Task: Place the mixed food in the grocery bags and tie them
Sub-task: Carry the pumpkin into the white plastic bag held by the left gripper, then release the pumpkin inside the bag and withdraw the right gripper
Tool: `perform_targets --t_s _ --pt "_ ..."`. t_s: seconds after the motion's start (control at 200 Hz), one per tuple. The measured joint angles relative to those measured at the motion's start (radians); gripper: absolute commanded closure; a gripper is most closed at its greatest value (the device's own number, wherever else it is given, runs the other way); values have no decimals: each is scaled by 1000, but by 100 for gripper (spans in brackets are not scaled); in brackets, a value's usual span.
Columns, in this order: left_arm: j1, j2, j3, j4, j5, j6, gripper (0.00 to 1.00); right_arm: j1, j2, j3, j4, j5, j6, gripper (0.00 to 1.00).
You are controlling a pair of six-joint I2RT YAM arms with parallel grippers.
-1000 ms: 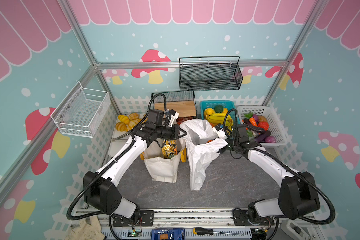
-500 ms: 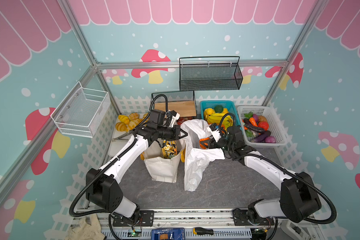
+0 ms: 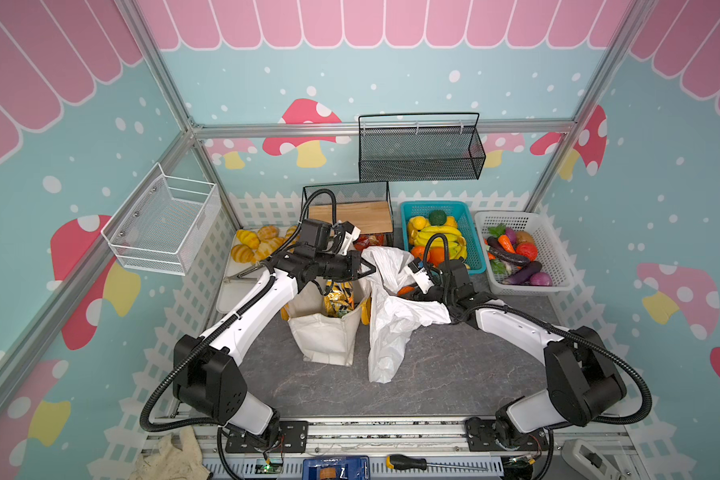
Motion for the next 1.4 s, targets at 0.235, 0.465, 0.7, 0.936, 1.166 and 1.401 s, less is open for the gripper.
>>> perform_targets --t_s 0.235,0.465,0.7,0.936,1.166,1.401 --pt "0 0 0 0 -10 0 100 -1 -14 22 -130 84 38 18" --pt "2 0 0 0 -19 0 100 -3 -152 30 -98 14 59 24" --pt "5 0 0 0 -23 0 100 -47 -184 -10 -51 -106 101 27" --pt "5 0 0 0 -23 0 100 -244 -388 -169 -52 -92 225 26" --pt "5 0 0 0 -23 0 100 -250 -307 -234 -23 -37 349 31" --pt "5 0 0 0 -23 0 100 -251 -99 -245 136 -99 461 30"
